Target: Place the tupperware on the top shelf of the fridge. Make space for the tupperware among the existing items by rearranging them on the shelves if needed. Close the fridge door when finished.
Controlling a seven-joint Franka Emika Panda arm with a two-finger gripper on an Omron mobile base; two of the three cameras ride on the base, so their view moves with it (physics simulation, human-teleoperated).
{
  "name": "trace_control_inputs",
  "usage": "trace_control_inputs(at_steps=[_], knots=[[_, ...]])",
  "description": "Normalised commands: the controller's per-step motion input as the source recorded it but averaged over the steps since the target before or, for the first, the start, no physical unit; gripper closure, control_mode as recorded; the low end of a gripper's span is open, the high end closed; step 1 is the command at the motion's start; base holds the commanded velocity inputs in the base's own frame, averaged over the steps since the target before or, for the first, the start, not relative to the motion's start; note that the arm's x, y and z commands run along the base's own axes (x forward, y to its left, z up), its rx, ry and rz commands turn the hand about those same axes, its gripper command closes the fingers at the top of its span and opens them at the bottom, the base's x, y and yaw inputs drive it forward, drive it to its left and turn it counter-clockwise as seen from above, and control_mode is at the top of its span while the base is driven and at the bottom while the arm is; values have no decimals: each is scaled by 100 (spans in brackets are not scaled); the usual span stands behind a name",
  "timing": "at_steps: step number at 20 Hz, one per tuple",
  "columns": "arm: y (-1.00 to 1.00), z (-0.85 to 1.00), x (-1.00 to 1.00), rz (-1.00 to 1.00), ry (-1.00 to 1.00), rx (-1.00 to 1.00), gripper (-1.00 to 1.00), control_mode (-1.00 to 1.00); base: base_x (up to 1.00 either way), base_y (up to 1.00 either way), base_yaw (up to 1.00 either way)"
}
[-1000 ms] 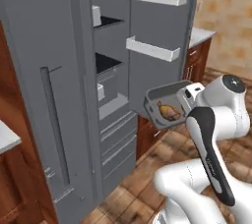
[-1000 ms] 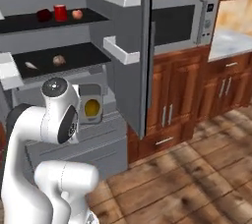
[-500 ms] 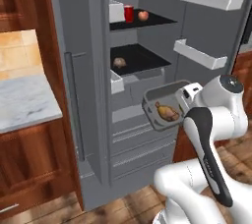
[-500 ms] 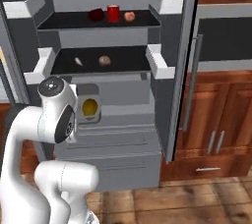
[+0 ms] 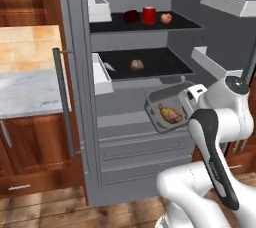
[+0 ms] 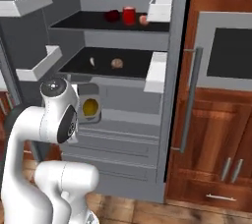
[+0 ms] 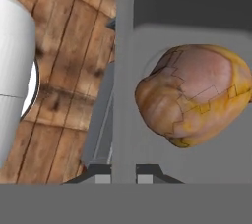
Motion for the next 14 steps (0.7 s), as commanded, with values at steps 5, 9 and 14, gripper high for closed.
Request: trace_control_inputs(at_steps=[5, 9, 14], knots=[[0, 0, 0, 0, 0, 0, 100, 100, 56, -22, 39], [0, 0, 0, 0, 0, 0, 100, 100, 56, -38, 24], [0, 0, 0, 0, 0, 0, 100, 100, 63, -19, 16]])
